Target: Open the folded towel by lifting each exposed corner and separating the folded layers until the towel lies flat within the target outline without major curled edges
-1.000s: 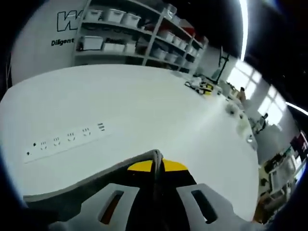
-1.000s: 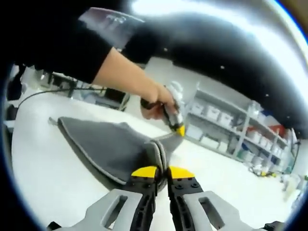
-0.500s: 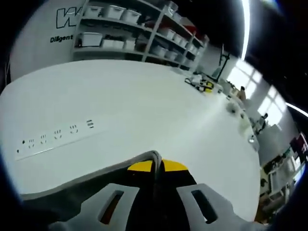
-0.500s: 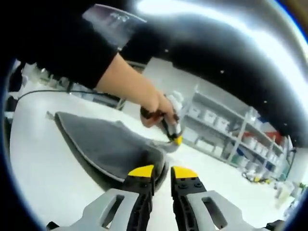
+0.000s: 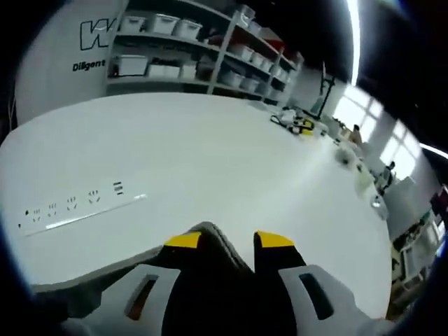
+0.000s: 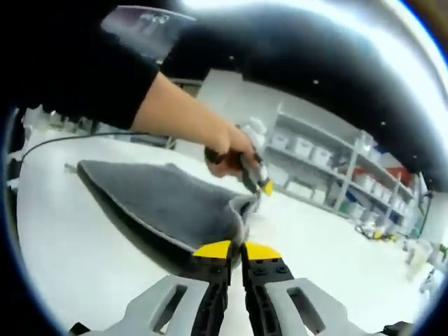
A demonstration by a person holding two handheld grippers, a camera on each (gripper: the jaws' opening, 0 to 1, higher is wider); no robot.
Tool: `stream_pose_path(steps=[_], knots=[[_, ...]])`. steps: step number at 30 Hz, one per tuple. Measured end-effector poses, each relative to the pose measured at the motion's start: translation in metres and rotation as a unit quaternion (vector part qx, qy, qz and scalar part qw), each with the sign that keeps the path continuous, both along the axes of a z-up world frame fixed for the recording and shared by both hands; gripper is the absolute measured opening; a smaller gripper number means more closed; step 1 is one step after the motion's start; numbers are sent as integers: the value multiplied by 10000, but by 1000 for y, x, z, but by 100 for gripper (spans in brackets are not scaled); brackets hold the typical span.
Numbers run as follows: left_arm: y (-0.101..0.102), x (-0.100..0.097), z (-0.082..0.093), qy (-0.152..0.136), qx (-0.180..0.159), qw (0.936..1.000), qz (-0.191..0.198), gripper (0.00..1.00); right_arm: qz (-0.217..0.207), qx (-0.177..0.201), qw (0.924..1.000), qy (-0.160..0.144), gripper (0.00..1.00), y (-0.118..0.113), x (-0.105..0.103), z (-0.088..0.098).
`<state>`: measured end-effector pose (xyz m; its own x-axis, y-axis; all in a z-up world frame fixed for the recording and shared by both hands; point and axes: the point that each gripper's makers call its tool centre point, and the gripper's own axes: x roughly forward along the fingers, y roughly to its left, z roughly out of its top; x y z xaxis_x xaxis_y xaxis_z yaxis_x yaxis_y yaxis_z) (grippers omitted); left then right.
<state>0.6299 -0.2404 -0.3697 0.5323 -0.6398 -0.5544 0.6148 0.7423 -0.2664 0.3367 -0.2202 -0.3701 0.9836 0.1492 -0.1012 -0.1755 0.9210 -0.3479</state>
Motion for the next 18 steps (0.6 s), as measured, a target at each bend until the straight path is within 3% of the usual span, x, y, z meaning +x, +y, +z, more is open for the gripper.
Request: stream_pose_path(steps=[4,9,11,14,18], knots=[[-3,4,5,-145,-129,9998,-6,35,-68,-7,9999,145,4,-6,-2,-7],[-6,-2,3,-145,-53,9997,-170,41,-240,-150,9992,291,9,-17,-3,-14],[-5,-5,1,-232,63,9994,-246,41,-280,-140,9992,259,13,-19,-4,-12],[2,-2,-6,-579,552,9961,-371,42,-417,-147,9987,235,16,-25,-5,-8],[6,1,-11,-667,586,9956,-312,41,-306,-49,9995,19,14,-20,-8,3]])
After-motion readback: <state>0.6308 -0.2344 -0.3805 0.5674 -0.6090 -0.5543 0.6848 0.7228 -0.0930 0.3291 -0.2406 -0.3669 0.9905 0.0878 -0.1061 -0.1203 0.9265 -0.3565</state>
